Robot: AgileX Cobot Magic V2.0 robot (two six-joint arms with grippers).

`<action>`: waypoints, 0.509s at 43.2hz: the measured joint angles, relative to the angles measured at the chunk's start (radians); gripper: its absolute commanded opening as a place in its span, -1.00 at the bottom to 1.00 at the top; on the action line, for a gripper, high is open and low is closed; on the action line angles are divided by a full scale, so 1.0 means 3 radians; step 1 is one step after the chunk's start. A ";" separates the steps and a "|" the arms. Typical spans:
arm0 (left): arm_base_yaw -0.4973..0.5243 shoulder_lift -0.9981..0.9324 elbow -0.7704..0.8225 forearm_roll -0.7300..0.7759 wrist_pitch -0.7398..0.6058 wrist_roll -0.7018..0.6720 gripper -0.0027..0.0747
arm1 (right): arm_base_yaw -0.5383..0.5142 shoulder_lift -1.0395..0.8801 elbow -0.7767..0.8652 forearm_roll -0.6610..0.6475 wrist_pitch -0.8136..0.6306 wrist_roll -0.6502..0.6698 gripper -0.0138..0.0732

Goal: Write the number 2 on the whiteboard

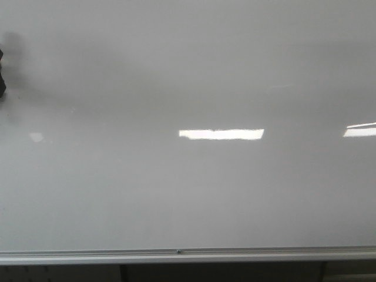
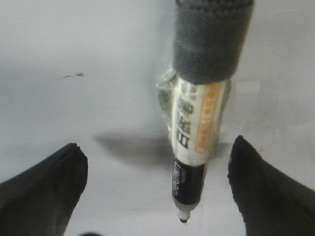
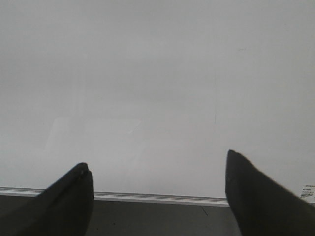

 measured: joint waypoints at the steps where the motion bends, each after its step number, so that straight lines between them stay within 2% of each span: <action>1: 0.0000 0.0005 -0.0006 0.0000 -0.0008 0.0000 0.53 | 0.0000 0.0000 0.0000 0.0000 0.0000 0.0000 0.65; 5: -0.0008 0.0018 -0.0006 0.0000 -0.0031 0.0000 0.51 | 0.0000 0.0000 0.0000 0.0000 0.0000 0.0000 0.65; 8: -0.0030 0.0018 -0.0006 0.0000 -0.0044 0.0000 0.41 | 0.0000 0.0000 0.0000 0.0000 0.0000 0.0000 0.65; 16: -0.0097 0.0018 -0.0006 0.0000 -0.0100 0.0000 -0.10 | 0.0000 0.0000 0.0000 0.0000 0.0000 0.0000 0.65; 22: -0.0133 0.0018 -0.0006 0.0000 -0.0168 0.0000 -0.40 | 0.0000 0.0000 0.0000 0.0000 0.0000 0.0000 0.65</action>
